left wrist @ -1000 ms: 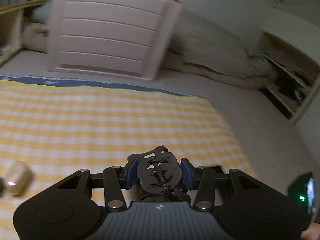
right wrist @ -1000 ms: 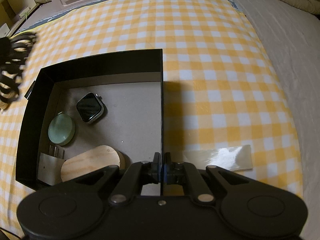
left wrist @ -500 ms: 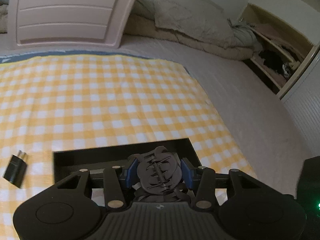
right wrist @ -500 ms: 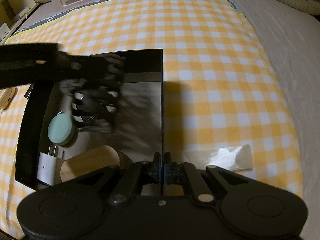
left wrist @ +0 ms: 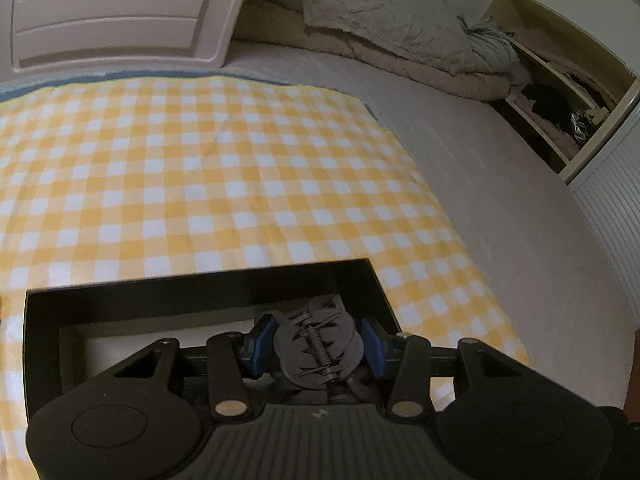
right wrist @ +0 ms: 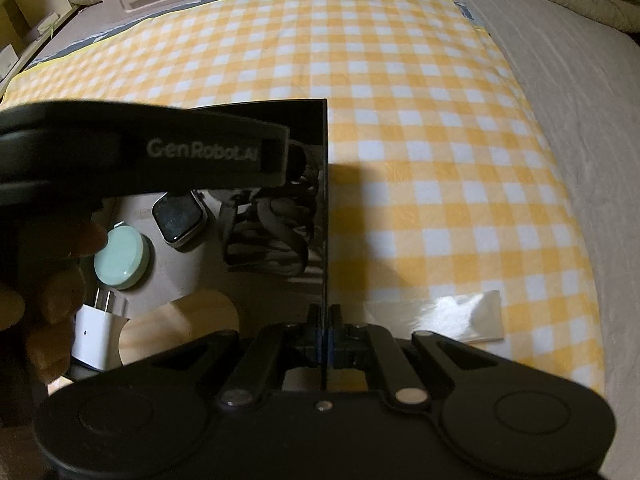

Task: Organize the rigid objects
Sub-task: 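Carry the claw clip with the left tool into the box and release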

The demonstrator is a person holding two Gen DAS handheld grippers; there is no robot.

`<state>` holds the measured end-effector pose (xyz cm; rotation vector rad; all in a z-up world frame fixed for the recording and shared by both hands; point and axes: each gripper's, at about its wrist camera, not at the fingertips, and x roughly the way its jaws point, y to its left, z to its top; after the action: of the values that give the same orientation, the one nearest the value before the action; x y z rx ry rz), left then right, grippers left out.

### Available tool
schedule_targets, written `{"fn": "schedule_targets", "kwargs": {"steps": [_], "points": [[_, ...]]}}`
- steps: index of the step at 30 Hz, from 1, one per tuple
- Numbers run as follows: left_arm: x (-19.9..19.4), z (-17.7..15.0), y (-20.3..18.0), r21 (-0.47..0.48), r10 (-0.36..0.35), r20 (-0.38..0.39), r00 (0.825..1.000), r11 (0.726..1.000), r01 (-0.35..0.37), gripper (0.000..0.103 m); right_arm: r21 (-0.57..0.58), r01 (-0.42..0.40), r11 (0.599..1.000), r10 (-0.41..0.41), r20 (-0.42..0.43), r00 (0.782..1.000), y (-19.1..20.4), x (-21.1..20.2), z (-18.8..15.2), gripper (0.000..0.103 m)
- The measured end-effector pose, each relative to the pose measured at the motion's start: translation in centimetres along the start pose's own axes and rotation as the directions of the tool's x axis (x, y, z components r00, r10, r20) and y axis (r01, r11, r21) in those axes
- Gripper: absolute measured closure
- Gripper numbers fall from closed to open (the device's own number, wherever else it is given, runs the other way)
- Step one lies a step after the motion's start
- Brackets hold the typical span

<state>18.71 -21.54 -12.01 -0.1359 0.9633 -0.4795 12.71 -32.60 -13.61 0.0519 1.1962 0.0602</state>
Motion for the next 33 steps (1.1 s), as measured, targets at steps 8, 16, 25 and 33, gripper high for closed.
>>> {"fn": "schedule_targets", "kwargs": {"steps": [8,16,25,33], "points": [[0.7,0.0,-0.1,-0.025,-0.009,-0.041,0.999,1.000,0.008,0.049,-0.001,-0.003,1.000,0.003,0.000,1.000,0.1,-0.1,-0.1,0.100],[-0.5,-0.3,-1.0,0.020,0.009,-0.038,0.999,1.000,-0.008,0.037,-0.004,-0.005,1.000,0.005,0.002,1.000,0.1,-0.2,-0.2,0.100],[-4.1,-0.6,-1.3,0.032,0.029,0.003,1.000,0.999,-0.029,0.014,0.002,-0.008,1.000,0.008,0.008,1.000,0.3,-0.1,-0.4,0.099],[-7.2,-1.2,-0.4,0.047,0.073,0.006,0.997,0.996,-0.073,0.000,0.005,-0.012,1.000,0.012,0.011,1.000,0.3,-0.2,-0.5,0.099]]}}
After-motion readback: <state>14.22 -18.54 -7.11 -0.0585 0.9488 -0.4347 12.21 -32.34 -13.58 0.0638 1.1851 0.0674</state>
